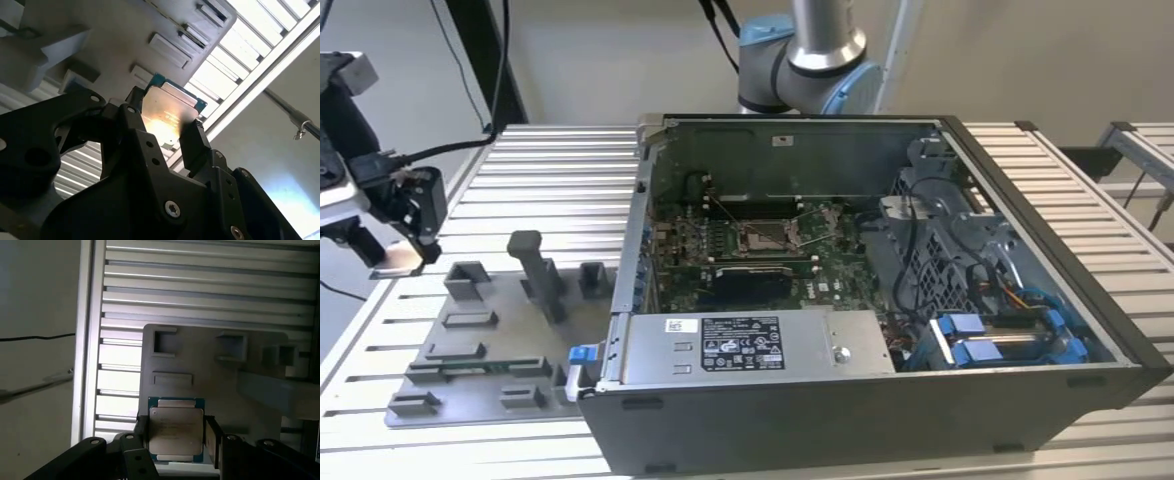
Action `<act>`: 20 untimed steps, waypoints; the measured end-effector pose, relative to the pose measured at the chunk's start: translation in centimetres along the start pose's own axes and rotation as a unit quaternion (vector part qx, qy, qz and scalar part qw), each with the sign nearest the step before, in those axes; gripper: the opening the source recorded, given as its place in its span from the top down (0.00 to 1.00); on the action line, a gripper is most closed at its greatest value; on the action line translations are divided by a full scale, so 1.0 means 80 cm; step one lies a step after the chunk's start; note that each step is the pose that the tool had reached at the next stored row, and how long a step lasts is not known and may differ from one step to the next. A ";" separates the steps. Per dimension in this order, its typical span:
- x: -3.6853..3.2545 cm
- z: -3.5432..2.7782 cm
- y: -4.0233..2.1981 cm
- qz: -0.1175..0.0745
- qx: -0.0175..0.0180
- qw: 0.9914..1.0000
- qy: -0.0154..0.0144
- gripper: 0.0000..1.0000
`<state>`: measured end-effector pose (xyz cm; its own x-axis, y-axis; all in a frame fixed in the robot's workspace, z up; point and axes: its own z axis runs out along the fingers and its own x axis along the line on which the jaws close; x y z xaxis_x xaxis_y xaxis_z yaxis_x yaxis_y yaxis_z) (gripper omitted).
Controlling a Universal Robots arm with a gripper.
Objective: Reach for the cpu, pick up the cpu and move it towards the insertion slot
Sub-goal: 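Pick up the cpu and move it towards the insertion slot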
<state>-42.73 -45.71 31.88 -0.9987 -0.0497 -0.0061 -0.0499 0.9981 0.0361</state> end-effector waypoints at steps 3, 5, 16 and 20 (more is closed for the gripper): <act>0.0002 -0.0102 0.0006 0.000 0.000 1.000 -0.001 1.00; 0.0003 -0.0167 0.0008 0.000 0.000 1.000 -0.001 1.00; 0.0005 -0.0637 0.0026 0.000 0.000 1.000 -0.002 1.00; 0.0004 -0.0815 0.0033 0.000 0.000 1.000 -0.002 1.00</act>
<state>-42.80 -45.69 38.41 -0.9987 -0.0496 -0.0101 -0.0499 0.9981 0.0359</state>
